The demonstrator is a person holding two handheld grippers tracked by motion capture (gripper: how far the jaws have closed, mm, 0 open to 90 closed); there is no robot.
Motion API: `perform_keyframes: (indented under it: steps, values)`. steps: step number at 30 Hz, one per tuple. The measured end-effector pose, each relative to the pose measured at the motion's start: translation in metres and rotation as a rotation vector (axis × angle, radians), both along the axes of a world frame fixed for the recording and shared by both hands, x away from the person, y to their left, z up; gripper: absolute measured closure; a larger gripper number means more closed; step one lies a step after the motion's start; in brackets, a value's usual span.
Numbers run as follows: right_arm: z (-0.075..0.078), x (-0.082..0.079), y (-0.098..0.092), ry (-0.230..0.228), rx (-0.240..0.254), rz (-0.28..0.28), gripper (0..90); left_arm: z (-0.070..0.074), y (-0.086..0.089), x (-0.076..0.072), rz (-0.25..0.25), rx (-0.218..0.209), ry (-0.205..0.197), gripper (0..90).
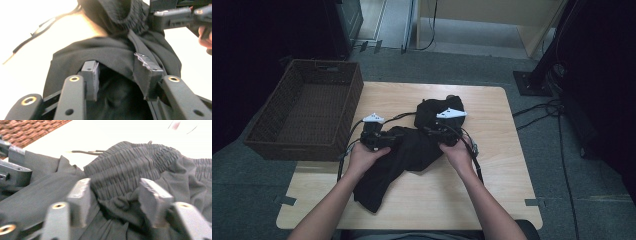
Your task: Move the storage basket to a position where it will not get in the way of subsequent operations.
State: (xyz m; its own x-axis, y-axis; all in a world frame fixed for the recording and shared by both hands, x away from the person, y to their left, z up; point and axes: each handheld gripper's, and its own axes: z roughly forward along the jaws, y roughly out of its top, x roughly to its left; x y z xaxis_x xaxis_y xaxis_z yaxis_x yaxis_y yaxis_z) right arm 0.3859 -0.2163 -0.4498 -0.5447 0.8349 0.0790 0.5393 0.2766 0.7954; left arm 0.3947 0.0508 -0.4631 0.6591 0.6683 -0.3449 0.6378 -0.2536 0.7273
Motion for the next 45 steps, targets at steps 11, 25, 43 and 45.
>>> perform_keyframes:
  steps: [11, 25, 43, 45]
  values:
    - [-0.046, 0.031, 0.004, 0.102, -0.049, -0.08, 19.7, -0.021, -0.006, 0.033, 0.009, 0.062, 0.023, 40.4]
    - [-0.035, 0.025, -0.01, 0.091, 0.021, -0.04, 80.7, -0.036, -0.005, 0.014, -0.007, 0.217, -0.021, 85.1]
    - [-0.045, -0.017, -0.13, 0.158, 0.09, -0.296, 72.6, -0.033, 0.037, -0.03, 0.075, 0.114, 0.065, 84.1]
    - [-0.046, -0.022, -0.13, 0.156, 0.1, -0.305, 65.8, -0.026, 0.04, -0.032, 0.06, 0.075, 0.055, 80.1]
